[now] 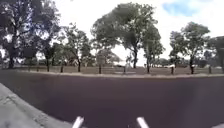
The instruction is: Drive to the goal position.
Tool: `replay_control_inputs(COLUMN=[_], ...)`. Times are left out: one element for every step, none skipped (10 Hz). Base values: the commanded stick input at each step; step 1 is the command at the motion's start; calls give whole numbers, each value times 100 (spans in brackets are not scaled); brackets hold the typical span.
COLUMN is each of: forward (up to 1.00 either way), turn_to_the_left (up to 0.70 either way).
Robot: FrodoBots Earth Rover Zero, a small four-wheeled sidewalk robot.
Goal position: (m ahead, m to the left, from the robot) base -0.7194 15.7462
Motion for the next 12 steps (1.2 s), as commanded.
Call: replay_control_inputs(forward=[0, 0, 0, 0, 0, 0, 0, 0, 0, 0, 0, 0], turn_to_the_left=[-60, -60, -60, -60, -60, -60, -60, -60, -60, -60, -60, -60])
